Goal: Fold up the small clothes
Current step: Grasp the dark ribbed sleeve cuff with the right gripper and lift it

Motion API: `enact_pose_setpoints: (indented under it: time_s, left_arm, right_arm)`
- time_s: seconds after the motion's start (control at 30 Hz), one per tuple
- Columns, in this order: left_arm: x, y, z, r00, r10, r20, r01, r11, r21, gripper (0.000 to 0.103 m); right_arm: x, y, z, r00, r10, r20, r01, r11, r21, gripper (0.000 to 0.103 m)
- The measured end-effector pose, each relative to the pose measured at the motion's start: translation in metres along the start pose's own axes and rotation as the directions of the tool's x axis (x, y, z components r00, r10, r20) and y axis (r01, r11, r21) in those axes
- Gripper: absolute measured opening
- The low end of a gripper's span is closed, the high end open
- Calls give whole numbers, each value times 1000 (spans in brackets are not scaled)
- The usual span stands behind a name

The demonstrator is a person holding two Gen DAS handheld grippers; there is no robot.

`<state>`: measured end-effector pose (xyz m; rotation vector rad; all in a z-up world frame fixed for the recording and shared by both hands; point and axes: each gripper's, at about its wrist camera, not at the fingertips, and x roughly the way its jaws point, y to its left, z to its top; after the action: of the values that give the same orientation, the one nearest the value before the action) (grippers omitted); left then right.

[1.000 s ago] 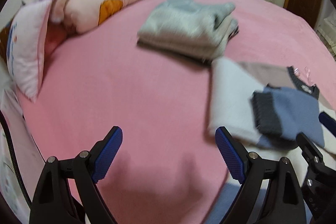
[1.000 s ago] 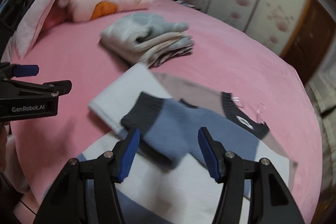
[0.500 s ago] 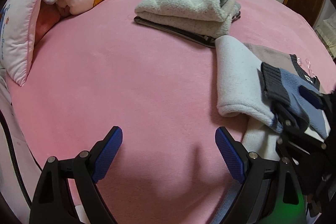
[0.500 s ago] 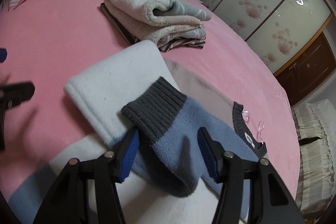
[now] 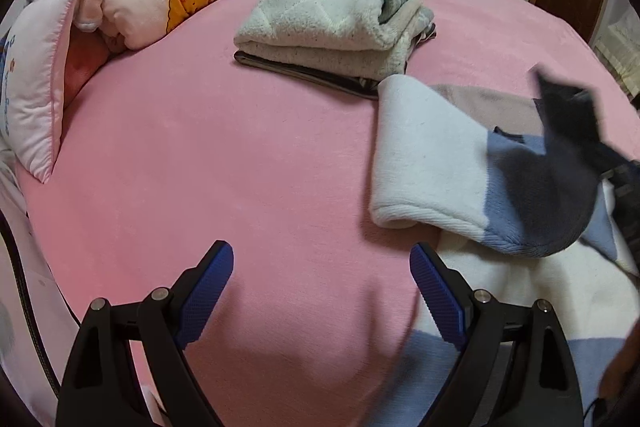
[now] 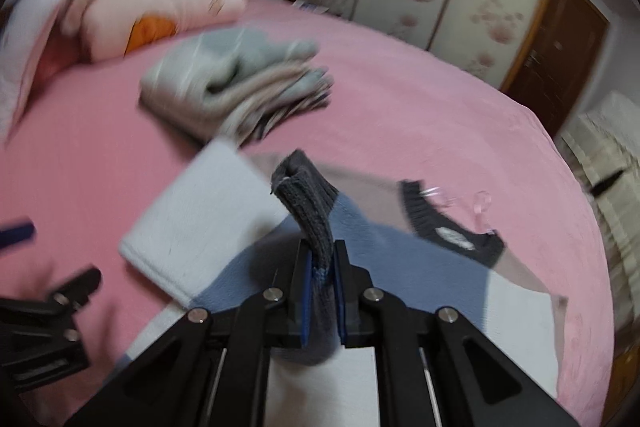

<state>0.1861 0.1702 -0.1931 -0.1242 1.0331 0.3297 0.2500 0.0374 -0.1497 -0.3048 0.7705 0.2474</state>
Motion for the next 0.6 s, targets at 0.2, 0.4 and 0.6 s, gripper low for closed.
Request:
enact_pose_setpoints:
  time_s: [0.2,0.4,0.6]
  left_arm:
    - [-7,-26,-3,999,-35,3,35,999,-4,89]
    - [-14,-58,-6,998,-57,32,57,998,18,89]
    - [-8,-78,-4,997,-64,40,63,998,20,89]
  right_arm:
    - [-61,-68,13,994,6,108,-24,986,166,9]
    - [-114,-127,12,980,-29,196,-23,966,256,9]
    - [-134,-187,-10,980,-97,175,37,947,319,9]
